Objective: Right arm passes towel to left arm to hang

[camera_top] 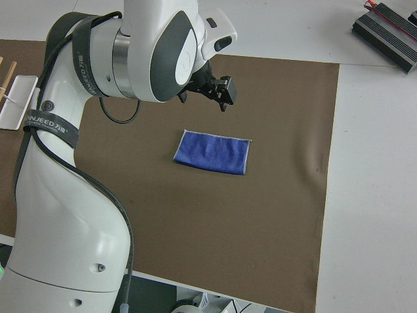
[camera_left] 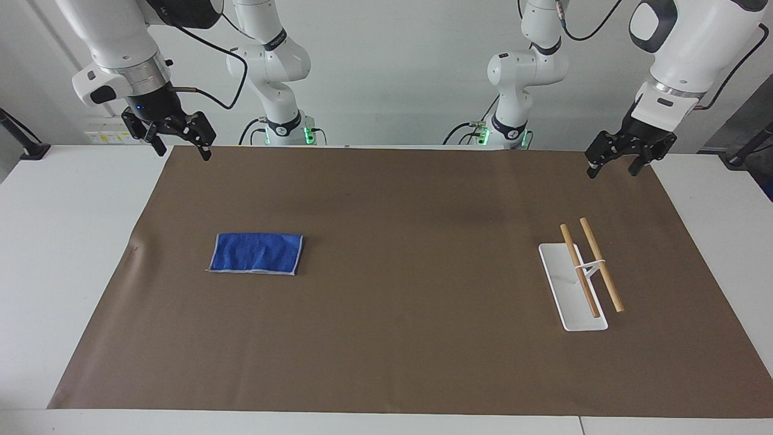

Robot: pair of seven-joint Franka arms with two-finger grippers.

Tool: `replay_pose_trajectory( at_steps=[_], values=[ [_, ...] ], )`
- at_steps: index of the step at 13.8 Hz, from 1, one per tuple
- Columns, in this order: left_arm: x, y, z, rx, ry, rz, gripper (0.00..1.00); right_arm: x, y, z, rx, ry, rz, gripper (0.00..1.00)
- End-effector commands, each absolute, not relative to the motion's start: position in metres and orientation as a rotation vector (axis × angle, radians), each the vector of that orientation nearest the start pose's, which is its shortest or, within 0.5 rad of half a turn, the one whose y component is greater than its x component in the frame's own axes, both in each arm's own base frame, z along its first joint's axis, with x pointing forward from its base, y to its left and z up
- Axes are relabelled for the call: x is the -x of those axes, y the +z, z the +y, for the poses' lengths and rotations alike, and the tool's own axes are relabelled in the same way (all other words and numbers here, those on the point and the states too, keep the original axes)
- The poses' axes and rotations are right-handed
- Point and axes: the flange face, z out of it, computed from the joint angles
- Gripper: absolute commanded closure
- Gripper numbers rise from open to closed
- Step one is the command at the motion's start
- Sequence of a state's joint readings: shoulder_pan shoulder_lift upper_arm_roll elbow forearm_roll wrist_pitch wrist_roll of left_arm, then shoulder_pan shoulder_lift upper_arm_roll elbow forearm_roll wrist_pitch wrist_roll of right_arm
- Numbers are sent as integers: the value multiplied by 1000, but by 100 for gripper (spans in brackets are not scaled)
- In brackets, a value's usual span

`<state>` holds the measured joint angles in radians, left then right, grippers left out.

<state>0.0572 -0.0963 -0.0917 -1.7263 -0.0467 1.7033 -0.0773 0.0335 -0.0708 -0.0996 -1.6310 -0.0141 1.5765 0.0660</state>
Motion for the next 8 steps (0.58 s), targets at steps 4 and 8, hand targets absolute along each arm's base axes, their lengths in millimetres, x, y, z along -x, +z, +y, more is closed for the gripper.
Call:
replay_pose_trajectory(
  at_steps=[4, 8],
  values=[
    [-526, 618, -26, 3182, -100, -85, 0, -526, 634, -39, 3144, -19, 258, 0],
    [-526, 620, -27, 3182, -112, -98, 0, -523, 630, -40, 3143, -2, 260, 0]
  ],
)
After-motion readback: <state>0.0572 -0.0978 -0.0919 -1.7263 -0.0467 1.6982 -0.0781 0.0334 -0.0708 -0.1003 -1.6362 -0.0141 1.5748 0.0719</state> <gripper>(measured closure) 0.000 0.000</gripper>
